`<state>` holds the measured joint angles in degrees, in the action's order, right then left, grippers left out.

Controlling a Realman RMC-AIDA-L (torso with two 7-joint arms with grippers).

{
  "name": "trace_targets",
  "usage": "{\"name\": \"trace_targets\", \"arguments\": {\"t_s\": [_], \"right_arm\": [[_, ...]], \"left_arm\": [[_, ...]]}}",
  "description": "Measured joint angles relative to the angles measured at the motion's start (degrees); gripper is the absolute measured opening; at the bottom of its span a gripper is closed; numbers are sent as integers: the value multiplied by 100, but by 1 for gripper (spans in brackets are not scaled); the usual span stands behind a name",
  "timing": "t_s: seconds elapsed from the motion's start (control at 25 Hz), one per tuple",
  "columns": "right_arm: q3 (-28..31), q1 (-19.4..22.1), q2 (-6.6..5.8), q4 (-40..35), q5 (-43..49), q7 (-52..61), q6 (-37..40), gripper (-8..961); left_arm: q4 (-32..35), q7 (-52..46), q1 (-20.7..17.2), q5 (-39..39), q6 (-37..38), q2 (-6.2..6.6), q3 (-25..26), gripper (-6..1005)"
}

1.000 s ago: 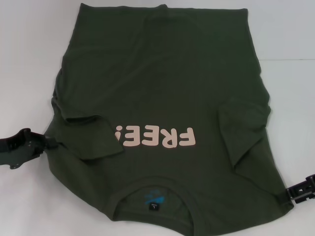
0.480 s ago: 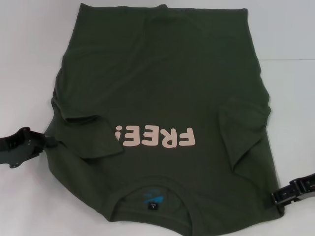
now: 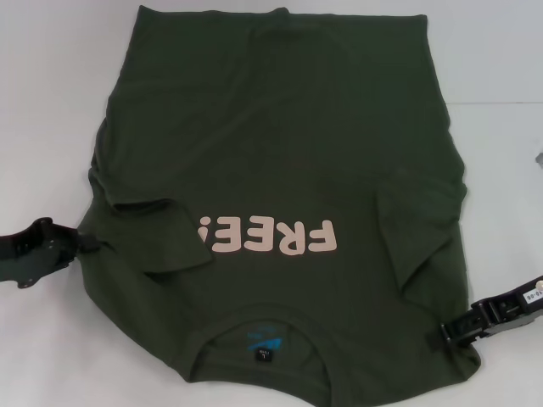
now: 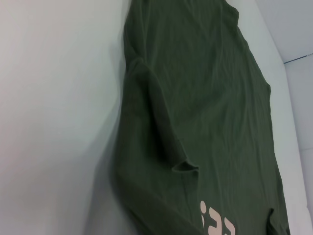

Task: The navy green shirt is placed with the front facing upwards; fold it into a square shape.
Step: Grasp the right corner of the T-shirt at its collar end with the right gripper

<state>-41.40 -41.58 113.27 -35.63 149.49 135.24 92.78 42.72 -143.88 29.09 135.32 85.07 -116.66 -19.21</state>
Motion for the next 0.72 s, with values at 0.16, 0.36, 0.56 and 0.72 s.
{"name": "trace_targets", "arguments": {"t_s": [0.16, 0.36, 0.56, 0.72], "right_arm": [[7, 14, -40, -38, 13, 21, 119, 706], [26, 139, -226, -79, 13, 144, 291, 694], [39, 308, -404, -85, 13, 233, 363, 682], [71, 379, -438, -85, -1, 238, 355, 673]], "left_arm": [[0, 0, -19, -4, 7, -4, 7, 56], [0, 0, -63, -16, 14, -5, 17, 55], [0, 0, -72, -24, 10, -5, 21, 55], [0, 0, -72, -39, 1, -5, 24, 55]]}}
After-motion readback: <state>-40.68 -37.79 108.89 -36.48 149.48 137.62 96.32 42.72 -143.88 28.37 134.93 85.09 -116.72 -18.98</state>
